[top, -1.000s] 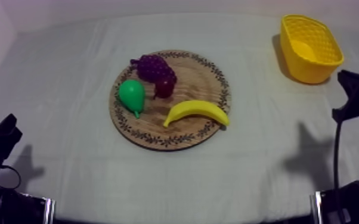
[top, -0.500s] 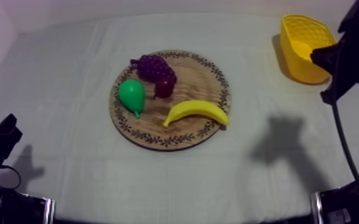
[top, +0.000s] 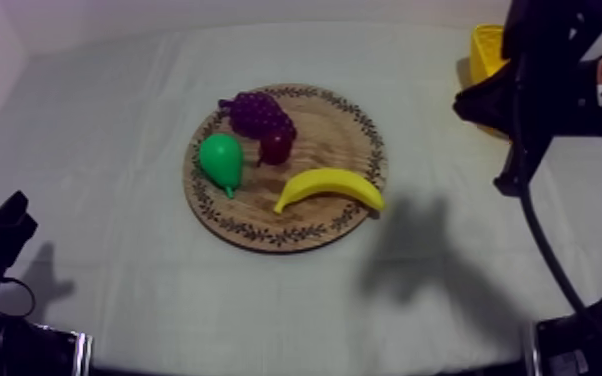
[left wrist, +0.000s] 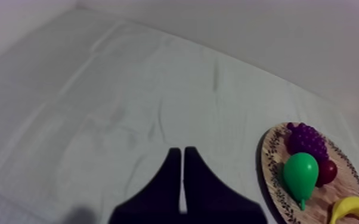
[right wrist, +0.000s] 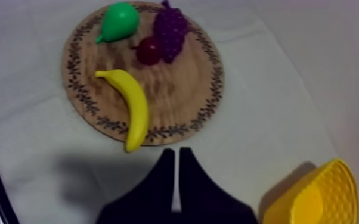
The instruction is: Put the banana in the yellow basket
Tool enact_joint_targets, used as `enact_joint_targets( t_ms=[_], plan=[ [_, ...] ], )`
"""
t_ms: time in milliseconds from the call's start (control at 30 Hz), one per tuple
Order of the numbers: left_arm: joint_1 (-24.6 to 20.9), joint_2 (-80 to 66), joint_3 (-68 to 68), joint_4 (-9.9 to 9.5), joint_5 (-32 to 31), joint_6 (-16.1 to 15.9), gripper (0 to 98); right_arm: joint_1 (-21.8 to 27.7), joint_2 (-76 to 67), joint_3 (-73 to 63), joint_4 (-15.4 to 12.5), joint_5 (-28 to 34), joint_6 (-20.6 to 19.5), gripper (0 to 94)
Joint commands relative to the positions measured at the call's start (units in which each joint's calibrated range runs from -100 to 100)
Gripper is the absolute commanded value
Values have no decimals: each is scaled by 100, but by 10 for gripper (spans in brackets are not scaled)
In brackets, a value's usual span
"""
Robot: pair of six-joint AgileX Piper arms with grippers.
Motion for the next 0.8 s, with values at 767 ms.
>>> enact_joint_targets(
  t_ms=[767],
  plan=[
    [-3,-3,3,-1,2,-1,1,-605,1846,-741,-101,-164,183,204]
  ],
)
